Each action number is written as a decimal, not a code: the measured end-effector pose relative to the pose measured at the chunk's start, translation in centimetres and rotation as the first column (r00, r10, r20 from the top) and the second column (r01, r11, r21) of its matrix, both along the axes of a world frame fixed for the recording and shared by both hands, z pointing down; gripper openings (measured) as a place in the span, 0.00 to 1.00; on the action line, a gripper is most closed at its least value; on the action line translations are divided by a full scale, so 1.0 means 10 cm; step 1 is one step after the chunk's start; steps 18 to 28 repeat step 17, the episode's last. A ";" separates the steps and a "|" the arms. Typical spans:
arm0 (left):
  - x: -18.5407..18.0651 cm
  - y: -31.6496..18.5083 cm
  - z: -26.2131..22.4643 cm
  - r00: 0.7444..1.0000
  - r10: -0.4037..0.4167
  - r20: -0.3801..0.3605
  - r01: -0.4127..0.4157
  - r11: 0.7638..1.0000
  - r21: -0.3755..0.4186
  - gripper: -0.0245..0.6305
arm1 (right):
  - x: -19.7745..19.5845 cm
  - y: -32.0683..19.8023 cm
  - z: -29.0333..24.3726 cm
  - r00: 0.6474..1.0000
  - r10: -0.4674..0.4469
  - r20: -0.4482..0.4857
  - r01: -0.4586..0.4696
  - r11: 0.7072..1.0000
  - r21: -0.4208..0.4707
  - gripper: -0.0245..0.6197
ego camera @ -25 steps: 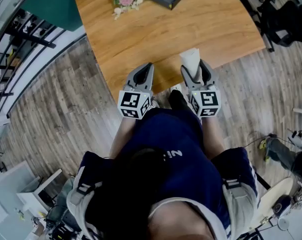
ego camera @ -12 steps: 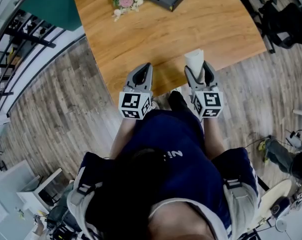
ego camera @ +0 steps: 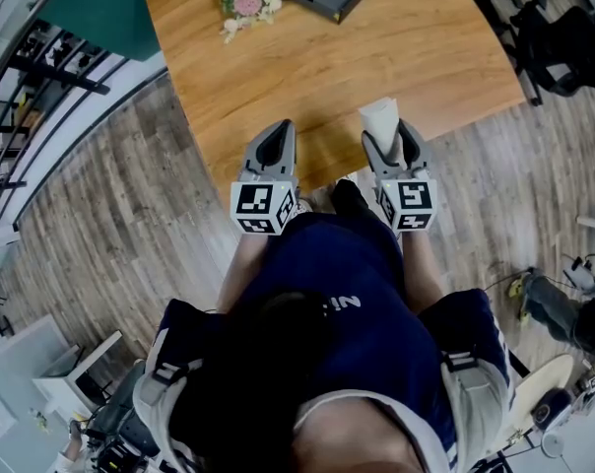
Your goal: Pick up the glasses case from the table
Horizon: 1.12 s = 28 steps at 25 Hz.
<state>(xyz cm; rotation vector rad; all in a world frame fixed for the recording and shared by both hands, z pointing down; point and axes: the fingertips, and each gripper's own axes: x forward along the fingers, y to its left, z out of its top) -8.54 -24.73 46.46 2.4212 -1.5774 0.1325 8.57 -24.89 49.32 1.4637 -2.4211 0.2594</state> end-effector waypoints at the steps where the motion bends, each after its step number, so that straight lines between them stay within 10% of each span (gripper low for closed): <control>1: -0.01 -0.01 0.00 1.000 -0.008 -0.005 0.008 1.000 0.000 0.04 | 0.01 -0.01 0.00 1.000 -0.002 -0.005 0.002 1.000 0.000 0.51; 28: 0.06 -0.04 -0.02 0.999 -0.034 -0.001 0.034 0.999 0.015 0.04 | 0.18 -0.09 -0.04 1.000 0.002 -0.009 -0.002 1.000 0.021 0.51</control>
